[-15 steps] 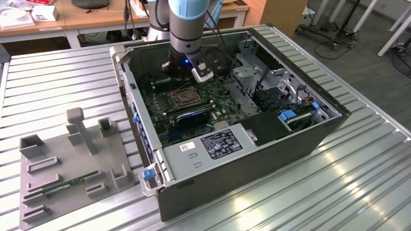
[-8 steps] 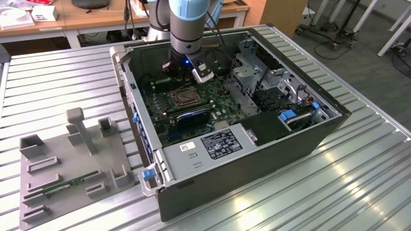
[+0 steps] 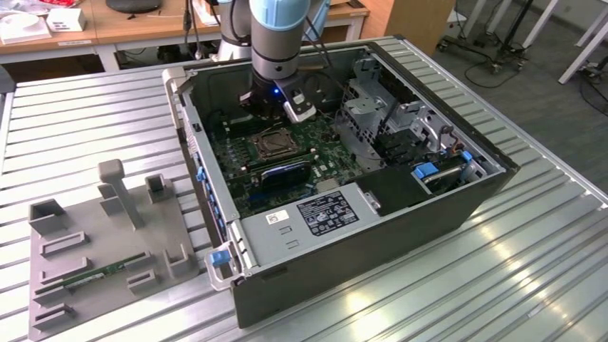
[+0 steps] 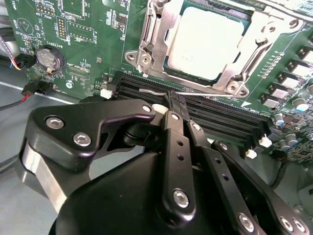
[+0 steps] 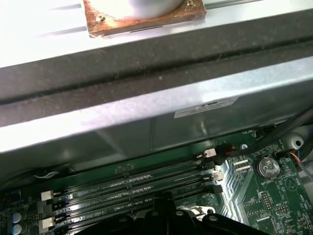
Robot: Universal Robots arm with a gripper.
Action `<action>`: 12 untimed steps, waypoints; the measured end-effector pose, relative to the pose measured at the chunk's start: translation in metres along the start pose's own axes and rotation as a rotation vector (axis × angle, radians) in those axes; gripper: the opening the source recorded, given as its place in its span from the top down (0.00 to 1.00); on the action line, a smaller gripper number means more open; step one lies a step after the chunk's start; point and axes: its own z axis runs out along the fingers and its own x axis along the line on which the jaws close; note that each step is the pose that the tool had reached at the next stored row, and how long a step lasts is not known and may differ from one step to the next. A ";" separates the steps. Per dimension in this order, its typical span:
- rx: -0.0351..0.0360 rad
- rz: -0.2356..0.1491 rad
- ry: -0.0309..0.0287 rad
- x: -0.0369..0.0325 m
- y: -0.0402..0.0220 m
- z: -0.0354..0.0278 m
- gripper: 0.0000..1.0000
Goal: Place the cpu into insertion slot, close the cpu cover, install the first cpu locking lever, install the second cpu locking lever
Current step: 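Install the first cpu locking lever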
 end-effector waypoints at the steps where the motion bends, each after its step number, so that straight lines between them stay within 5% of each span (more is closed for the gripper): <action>1: 0.0002 0.000 0.0000 0.0003 0.0003 0.0000 0.89; 12: 0.0003 0.006 -0.0018 0.0023 0.0011 0.0003 0.89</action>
